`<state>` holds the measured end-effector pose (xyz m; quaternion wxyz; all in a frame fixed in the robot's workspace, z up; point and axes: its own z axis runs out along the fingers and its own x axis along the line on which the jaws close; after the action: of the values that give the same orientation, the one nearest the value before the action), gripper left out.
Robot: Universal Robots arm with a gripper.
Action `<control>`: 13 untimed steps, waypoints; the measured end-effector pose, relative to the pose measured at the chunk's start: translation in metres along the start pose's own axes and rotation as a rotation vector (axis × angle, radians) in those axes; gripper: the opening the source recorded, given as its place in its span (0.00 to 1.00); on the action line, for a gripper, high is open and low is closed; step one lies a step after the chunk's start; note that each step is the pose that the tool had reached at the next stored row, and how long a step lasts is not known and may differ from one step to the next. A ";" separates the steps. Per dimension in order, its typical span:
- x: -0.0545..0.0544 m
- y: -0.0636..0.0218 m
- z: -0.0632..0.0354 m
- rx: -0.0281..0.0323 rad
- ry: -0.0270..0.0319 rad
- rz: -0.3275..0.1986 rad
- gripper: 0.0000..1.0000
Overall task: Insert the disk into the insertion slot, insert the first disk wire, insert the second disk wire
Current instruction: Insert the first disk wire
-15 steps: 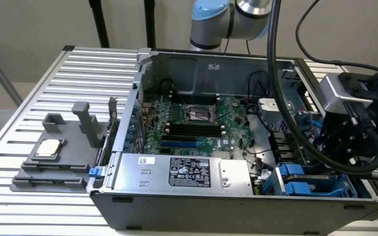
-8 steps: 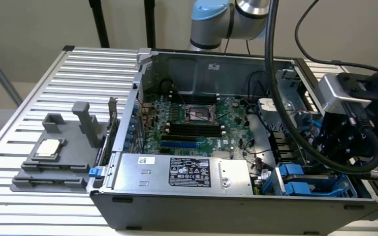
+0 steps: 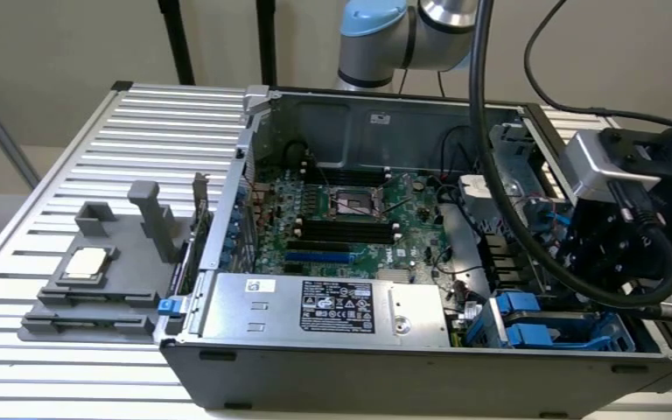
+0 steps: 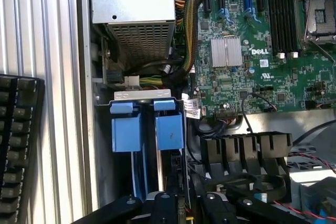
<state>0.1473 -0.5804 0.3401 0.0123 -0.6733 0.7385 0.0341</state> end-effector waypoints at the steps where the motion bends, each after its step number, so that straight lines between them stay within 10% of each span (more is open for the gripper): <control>1: 0.000 0.0001 -0.0037 -0.0007 0.0004 0.000 0.25; 5: -0.001 0.0006 -0.0189 -0.0019 0.0008 0.000 0.25; 13: 0.000 0.0039 -0.0197 -0.0019 0.0007 0.000 0.25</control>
<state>0.1440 -0.5809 0.3598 0.0114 -0.6734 0.7384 0.0345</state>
